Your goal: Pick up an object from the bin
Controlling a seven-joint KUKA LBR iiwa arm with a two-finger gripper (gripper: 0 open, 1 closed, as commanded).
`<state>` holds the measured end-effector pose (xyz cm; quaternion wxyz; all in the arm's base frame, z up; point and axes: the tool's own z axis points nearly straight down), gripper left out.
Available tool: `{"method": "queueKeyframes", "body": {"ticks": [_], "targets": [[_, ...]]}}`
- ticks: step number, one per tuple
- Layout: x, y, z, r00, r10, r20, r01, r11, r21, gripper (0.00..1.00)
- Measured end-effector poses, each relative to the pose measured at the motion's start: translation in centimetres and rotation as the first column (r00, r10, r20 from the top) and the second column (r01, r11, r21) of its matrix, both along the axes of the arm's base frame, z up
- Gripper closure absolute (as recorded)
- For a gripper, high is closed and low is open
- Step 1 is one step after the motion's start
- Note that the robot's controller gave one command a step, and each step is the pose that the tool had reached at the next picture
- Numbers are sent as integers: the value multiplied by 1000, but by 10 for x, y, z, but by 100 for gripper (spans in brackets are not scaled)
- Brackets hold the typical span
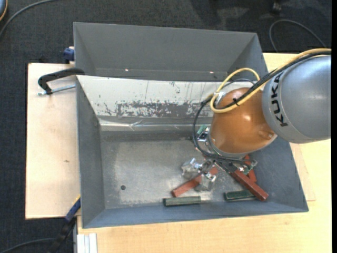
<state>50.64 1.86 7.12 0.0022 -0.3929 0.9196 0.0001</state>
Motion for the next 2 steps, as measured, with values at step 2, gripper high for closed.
{"method": "queueKeyframes", "body": {"ticks": [2], "targets": [[19,-14,225,997,73,12,-73,997,-3,100]]}}
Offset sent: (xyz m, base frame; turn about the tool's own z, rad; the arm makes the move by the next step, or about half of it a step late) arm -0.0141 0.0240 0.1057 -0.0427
